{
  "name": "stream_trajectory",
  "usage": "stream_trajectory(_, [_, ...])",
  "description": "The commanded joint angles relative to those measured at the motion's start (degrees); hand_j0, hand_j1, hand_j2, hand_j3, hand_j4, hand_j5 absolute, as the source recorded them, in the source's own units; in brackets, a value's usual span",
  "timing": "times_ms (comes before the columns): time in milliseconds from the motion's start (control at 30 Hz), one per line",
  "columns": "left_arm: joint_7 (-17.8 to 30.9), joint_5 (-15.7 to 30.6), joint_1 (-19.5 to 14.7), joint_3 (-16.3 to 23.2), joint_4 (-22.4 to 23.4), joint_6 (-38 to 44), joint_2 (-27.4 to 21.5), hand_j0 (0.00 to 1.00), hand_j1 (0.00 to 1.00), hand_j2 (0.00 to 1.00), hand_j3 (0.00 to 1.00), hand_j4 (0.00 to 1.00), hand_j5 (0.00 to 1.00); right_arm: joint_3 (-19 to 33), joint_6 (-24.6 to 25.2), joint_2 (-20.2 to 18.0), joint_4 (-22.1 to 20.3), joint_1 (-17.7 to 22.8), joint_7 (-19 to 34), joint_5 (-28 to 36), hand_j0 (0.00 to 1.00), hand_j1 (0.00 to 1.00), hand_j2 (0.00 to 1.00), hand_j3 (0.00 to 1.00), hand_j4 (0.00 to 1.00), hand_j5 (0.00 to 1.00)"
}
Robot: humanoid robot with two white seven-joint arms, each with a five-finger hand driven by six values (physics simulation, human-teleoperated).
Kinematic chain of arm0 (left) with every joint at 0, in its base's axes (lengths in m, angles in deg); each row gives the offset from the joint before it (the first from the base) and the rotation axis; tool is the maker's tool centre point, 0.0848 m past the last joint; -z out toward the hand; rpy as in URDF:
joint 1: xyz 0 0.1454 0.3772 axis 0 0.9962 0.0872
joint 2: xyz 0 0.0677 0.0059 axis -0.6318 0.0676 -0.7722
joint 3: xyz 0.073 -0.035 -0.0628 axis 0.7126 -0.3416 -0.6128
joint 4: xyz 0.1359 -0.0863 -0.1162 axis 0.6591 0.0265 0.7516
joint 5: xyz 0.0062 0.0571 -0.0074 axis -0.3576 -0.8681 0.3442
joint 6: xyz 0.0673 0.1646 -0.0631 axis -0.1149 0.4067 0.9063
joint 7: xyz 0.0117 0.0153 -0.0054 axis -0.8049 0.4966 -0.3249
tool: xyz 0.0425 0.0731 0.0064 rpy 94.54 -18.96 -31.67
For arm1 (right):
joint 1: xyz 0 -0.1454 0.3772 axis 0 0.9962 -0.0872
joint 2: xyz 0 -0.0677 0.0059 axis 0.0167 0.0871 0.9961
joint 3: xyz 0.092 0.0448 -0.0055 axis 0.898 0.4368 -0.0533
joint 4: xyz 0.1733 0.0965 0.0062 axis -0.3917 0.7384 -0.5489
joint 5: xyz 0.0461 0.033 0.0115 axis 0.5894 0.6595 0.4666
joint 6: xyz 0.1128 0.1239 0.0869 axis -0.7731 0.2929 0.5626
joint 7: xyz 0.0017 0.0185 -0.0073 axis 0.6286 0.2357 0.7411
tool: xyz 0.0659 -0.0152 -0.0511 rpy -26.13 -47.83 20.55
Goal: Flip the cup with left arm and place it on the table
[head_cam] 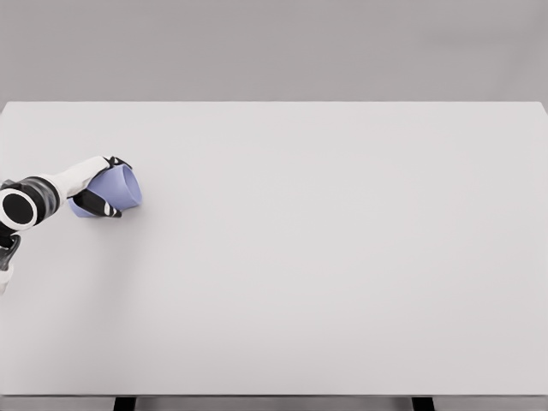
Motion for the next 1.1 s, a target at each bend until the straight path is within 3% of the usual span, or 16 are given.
stream_trajectory(0, [0.1,-0.3,0.0,-0.1,0.1,0.0,0.0,0.58,0.58,0.58,0.58,0.58,0.58,0.0,0.0,0.0,0.0,0.0,0.0,0.0,1.00,1.00,1.00,1.00,1.00,1.00])
stream_trajectory(233, [0.1,0.9,-0.6,-1.0,0.1,0.0,0.0,0.39,0.39,0.39,0.39,0.39,0.39,0.0,0.0,0.0,0.0,0.0,0.0,-0.1,1.00,1.00,1.00,1.00,1.00,1.00])
stream_trajectory(333, [0.1,3.4,-1.1,-1.3,0.0,0.0,-0.2,0.39,0.39,0.39,0.39,0.39,0.39,0.0,0.0,0.0,0.0,0.0,0.0,-0.1,1.00,1.00,1.00,1.00,1.00,1.00])
stream_trajectory(400, [0.1,3.9,-1.1,-3.5,0.1,-0.1,0.0,0.39,0.39,0.39,0.39,0.39,0.39,0.0,0.0,0.0,0.0,0.0,0.0,0.0,1.00,1.00,1.00,1.00,1.00,1.00])
stream_trajectory(567, [0.1,7.3,-0.8,-7.5,1.3,-13.7,0.7,0.39,0.39,0.39,0.39,0.39,0.39,0.0,0.0,0.0,0.0,0.0,0.0,0.0,1.00,1.00,1.00,1.00,1.00,1.00])
stream_trajectory(733, [0.1,13.4,-0.4,-14.3,9.5,-34.7,4.0,0.39,0.39,0.39,0.39,0.39,0.39,0.0,0.0,0.0,0.0,0.0,0.0,0.0,1.00,1.00,1.00,1.00,1.00,1.00])
stream_trajectory(800, [0.1,19.3,-0.4,-15.5,14.7,-44.2,4.4,0.39,0.39,0.39,0.39,0.39,0.39,0.0,0.0,0.0,0.0,0.0,0.0,0.0,1.00,1.00,1.00,1.00,1.00,1.00])
stream_trajectory(1000, [0.1,33.1,-0.4,-15.5,26.5,-61.7,7.0,0.39,0.39,0.39,0.39,0.39,0.39,0.0,0.0,0.0,0.0,0.0,0.0,0.0,1.00,1.00,1.00,1.00,1.00,1.00])
stream_trajectory(1067, [0.1,36.3,-0.4,-15.4,28.8,-63.9,7.1,0.39,0.39,0.39,0.39,0.39,0.39,0.0,0.0,0.0,0.0,0.0,0.0,0.0,1.00,1.00,1.00,1.00,1.00,1.00])
